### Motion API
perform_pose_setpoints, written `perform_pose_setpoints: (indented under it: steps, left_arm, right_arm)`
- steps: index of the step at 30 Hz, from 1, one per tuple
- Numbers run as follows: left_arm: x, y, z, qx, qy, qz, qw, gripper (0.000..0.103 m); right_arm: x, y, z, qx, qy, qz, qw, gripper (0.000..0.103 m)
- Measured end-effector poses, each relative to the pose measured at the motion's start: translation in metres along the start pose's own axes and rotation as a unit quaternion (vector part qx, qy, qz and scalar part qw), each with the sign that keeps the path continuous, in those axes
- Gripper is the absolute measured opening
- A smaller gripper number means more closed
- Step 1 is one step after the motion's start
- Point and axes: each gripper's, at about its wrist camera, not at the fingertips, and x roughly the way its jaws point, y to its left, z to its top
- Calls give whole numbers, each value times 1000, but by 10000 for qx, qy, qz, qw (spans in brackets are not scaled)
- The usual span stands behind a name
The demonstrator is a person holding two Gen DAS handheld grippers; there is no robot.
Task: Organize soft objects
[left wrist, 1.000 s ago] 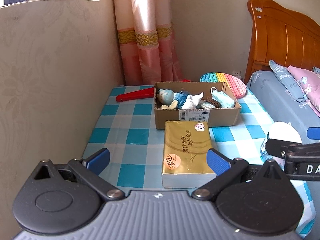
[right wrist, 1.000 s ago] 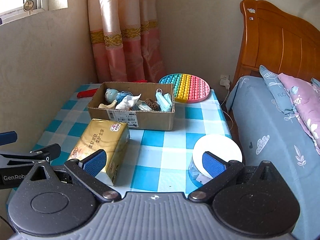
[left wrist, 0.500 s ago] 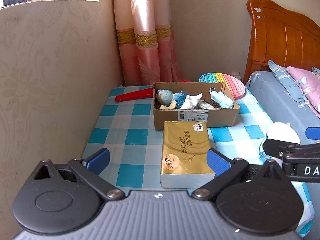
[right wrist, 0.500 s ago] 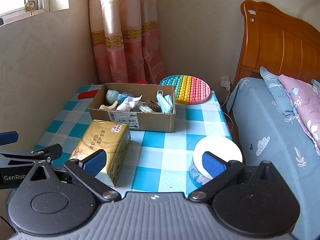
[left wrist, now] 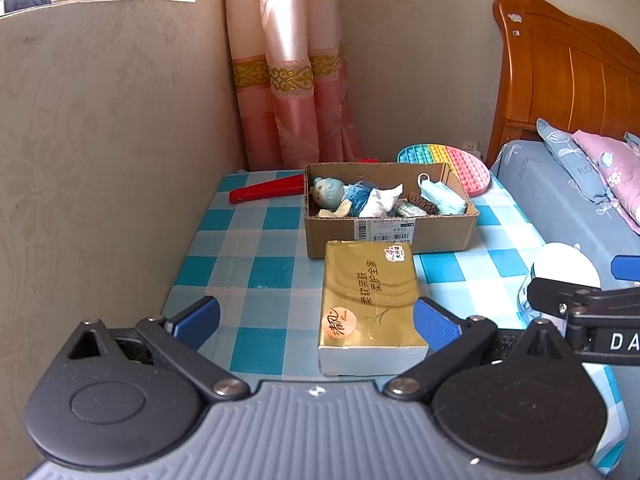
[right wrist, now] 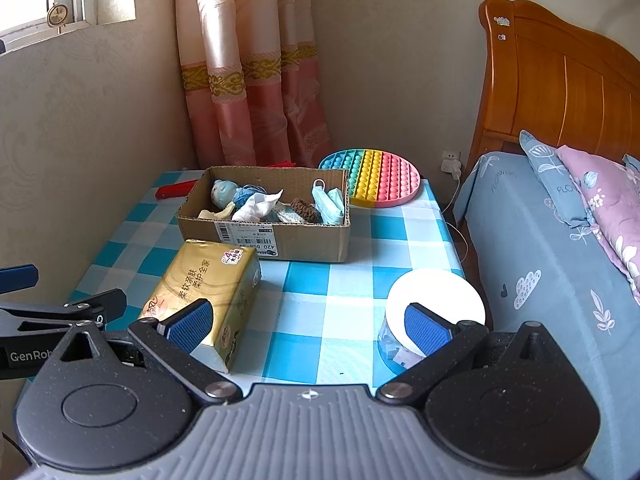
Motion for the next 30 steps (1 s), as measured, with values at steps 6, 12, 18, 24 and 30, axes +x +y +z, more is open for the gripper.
perform_pose_setpoints:
  steps: [6,12,18,24,30]
  left_arm:
    - [1,0,0,2,3,2,10000,102]
    - [1,-2,-1,8,10,13,10000,102]
    - [2,-2,-1,2,19,22,10000,102]
    - [1,-2,-1,-5,7,20,10000,102]
    - [0,-1,-1,-10,7,14,10000,102]
  right_arm:
    - [0,-1,-1,24,1,3,10000,103]
    - [1,-3,-2,60,6,6,10000,103]
    - [1,-4,-2,68,11,19,10000,103]
    - [1,-4,-2,73,6,25,10000,103]
    - [-1,-4,-3,39,8,23,10000,103]
